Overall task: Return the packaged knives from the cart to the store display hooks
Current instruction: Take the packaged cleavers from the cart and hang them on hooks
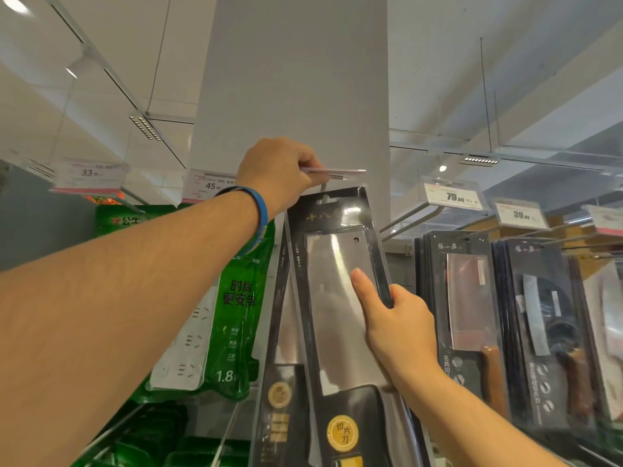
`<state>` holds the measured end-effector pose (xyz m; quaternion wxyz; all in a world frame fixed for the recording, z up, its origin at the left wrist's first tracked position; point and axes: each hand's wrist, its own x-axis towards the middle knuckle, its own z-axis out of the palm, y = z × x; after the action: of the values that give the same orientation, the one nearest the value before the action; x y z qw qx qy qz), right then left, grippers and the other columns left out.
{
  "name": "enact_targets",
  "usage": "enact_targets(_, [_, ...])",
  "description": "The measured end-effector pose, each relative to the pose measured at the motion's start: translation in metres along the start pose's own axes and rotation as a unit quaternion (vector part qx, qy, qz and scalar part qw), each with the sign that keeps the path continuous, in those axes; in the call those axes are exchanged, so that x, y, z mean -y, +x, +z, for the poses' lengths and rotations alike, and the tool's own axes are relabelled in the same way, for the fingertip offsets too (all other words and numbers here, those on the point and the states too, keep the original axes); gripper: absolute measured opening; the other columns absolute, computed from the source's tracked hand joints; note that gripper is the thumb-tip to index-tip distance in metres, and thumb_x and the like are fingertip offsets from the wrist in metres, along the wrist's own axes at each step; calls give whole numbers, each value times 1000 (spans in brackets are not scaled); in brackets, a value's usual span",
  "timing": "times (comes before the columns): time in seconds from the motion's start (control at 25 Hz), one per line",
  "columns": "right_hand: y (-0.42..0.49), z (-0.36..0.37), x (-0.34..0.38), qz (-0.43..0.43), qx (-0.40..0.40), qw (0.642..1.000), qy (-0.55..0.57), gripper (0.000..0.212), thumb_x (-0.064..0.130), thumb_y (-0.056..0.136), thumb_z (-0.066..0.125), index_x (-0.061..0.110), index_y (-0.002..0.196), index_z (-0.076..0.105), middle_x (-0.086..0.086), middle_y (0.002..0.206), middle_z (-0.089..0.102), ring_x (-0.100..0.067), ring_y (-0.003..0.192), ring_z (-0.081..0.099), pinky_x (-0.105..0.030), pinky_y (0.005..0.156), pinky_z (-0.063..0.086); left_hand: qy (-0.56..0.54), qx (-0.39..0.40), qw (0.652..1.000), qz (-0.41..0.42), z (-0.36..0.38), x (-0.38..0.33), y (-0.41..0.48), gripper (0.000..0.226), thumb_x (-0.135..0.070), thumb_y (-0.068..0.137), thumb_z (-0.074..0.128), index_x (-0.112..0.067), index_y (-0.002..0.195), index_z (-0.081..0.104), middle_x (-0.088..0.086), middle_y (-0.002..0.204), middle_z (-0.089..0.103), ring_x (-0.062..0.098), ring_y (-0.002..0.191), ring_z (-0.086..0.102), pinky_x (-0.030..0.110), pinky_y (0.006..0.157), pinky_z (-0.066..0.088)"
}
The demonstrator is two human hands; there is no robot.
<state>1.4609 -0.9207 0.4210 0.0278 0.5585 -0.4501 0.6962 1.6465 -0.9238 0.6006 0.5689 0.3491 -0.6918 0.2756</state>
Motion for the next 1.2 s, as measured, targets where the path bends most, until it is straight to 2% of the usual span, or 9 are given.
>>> enact_targets(0.16, [2, 1, 3, -15, 12, 1000, -15, 65, 77, 83, 58, 22, 56, 34, 17, 43, 45, -2, 44, 44, -20, 39, 28, 13, 3, 1000, -1, -2, -2, 1, 26, -52, 83, 72, -29, 93, 77, -10, 76, 66, 14, 77, 59, 30, 70, 51])
enact_targets(0.24, [2, 4, 5, -4, 15, 1000, -19, 68, 79, 82, 57, 20, 58, 33, 8, 43, 40, -8, 42, 39, -24, 45, 27, 18, 3, 1000, 0, -2, -2, 2, 26, -52, 82, 72, -30, 94, 77, -11, 75, 64, 13, 77, 59, 29, 69, 49])
enact_targets(0.4, [-2, 14, 0, 37, 17, 998, 50, 67, 77, 81, 59, 19, 63, 33, 9, 50, 30, -8, 43, 30, -26, 48, 27, 10, 6, 1000, -1, -2, 1, 2, 26, -52, 82, 73, -30, 94, 77, -13, 75, 64, 12, 77, 59, 29, 70, 51])
enact_targets(0.6, [1, 12, -8, 58, 21, 995, 78, 78, 81, 78, 57, 5, 65, 43, -4, 54, 48, -11, 52, 40, -35, 56, 38, 9, 8, 1000, 5, 0, 2, 2, 23, -51, 83, 72, -30, 92, 76, -16, 72, 62, 8, 72, 57, 26, 65, 48])
enact_targets(0.72, [2, 10, -16, 82, 33, 991, 98, 89, 84, 74, 57, -5, 74, 50, -21, 72, 60, -22, 63, 51, -39, 62, 44, 4, 8, 1000, 7, 0, 3, 2, 23, -51, 83, 72, -31, 93, 75, -19, 70, 58, 2, 68, 53, 21, 58, 40])
enact_targets(0.84, [3, 10, -19, 119, 36, 983, 132, 78, 85, 73, 61, 7, 73, 52, -14, 70, 56, -22, 64, 50, -37, 63, 43, 3, 6, 1000, 4, 0, 3, 3, 22, -51, 83, 72, -31, 92, 76, -19, 68, 57, 1, 65, 51, 19, 55, 36])
enact_targets(0.96, [2, 9, -24, 150, 31, 976, 156, 77, 82, 72, 62, 6, 69, 54, -10, 61, 57, -18, 58, 52, -33, 59, 42, 6, 9, 1000, 6, 0, 3, 3, 23, -51, 83, 72, -31, 94, 76, -19, 69, 58, 1, 66, 52, 20, 57, 38])
enact_targets(1.08, [2, 10, -19, 118, 26, 984, 130, 75, 83, 74, 61, 9, 61, 52, -1, 54, 58, -12, 51, 51, -32, 55, 42, 10, 8, 1000, 7, 0, 2, 4, 23, -51, 84, 72, -31, 93, 76, -19, 69, 58, 1, 66, 52, 21, 57, 38])
enact_targets(1.2, [3, 14, -13, 81, 30, 989, 121, 81, 84, 73, 61, 3, 66, 56, -5, 59, 63, -10, 53, 52, -27, 52, 44, 9, 1, 1000, 3, 2, 2, 4, 23, -51, 84, 72, -30, 91, 75, -17, 69, 58, 1, 66, 51, 19, 55, 36])
